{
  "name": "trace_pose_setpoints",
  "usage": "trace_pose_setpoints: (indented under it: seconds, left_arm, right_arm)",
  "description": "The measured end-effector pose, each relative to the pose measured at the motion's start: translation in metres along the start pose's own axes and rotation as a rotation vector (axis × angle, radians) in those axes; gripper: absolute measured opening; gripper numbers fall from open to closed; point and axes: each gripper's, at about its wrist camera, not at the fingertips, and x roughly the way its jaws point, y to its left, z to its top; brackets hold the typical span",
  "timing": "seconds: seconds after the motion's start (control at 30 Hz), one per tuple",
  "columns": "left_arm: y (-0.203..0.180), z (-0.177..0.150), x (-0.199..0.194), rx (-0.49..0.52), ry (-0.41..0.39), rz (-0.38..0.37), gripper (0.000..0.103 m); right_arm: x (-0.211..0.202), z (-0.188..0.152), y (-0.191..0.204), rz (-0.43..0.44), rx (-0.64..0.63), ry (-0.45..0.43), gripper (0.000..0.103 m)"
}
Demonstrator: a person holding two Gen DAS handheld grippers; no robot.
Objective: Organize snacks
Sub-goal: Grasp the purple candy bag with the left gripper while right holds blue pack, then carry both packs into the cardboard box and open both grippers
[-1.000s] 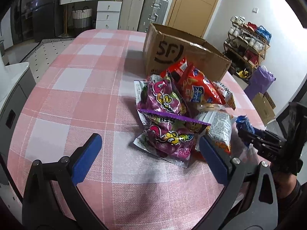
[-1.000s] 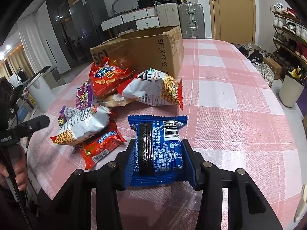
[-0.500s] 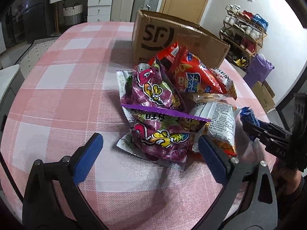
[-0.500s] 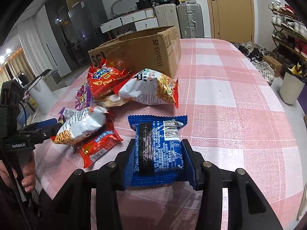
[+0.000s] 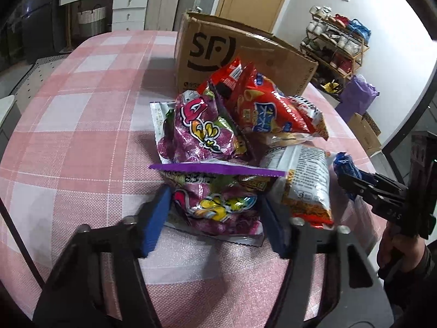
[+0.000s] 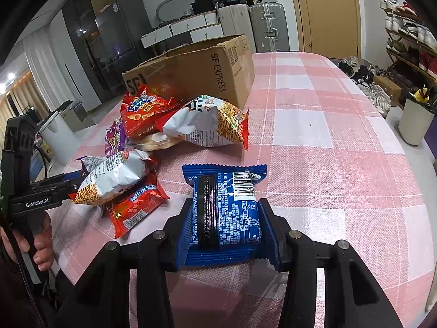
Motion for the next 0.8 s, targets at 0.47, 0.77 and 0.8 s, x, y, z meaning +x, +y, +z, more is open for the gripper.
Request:
trace_pose_setpoints:
  seconds: [0.47,0.77,0.8]
  left_arm:
    - [0.004,-0.003,-0.032,-0.013,-0.043,-0.016,0.047]
    - [-0.001,0.016,-0.063,0.01,-0.098,-0.006,0.047]
    - [-0.002,0.02,-0.065,0.013,-0.105,-0.01,0.047]
  right_arm:
    - [-0.017,0.006,0.009,0.005,-0.016,-0.032,0.046]
    - [-0.032,0.016,0.012,0.043,-0.017,-0.061,0.046]
    - [-0.034,0.019,0.013,0.053,-0.015,-0.066,0.046]
